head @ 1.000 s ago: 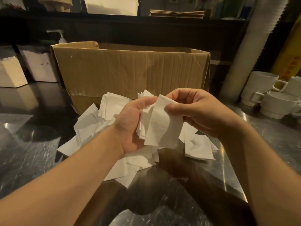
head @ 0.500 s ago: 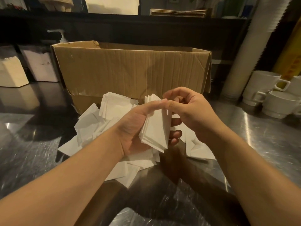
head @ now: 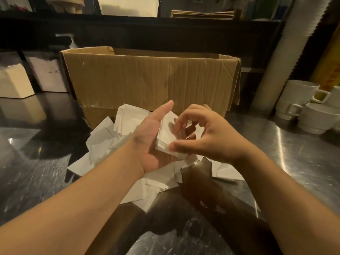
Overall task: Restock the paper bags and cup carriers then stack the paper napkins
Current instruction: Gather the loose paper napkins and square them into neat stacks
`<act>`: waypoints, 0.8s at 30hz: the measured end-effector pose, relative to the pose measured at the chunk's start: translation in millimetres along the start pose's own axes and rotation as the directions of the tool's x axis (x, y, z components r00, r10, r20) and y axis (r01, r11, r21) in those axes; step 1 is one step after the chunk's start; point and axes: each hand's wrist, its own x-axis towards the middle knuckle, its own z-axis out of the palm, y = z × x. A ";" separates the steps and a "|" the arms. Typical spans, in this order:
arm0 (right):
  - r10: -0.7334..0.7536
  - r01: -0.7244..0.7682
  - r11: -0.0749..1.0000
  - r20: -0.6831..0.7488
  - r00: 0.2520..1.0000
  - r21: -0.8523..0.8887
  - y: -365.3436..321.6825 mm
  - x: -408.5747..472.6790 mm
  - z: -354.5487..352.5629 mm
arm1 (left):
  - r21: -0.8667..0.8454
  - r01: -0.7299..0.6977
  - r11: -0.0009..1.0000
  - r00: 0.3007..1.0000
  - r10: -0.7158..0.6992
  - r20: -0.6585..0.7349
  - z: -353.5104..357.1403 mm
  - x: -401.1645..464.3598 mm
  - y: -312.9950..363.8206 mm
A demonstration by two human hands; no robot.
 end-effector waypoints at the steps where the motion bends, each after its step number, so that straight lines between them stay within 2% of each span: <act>1: -0.022 0.023 0.998 0.008 1.000 -0.066 1.1 0.2 2.1 | -0.020 0.004 1.000 1.000 -0.004 -0.009 -0.8 0.5 0.2; 5: -0.107 0.102 0.988 -0.032 0.994 -0.115 2.4 -0.5 5.2 | -0.114 0.016 0.993 0.999 -0.020 -0.039 0.6 0.5 1.0; 10: -0.239 0.218 0.954 -0.081 0.968 -0.204 1.1 -1.3 12.8 | -0.120 0.046 0.992 0.999 -0.048 -0.017 -1.4 0.7 3.9; 15: -0.264 0.229 0.938 -0.110 0.958 -0.261 -0.9 -1.4 16.3 | -0.171 0.022 0.985 0.999 -0.028 -0.035 -3.9 2.4 4.3; 24: -0.284 0.253 0.937 -0.105 0.953 -0.240 -1.1 -2.2 15.6 | -0.152 -0.019 0.988 0.997 0.006 -0.083 -5.2 3.2 3.8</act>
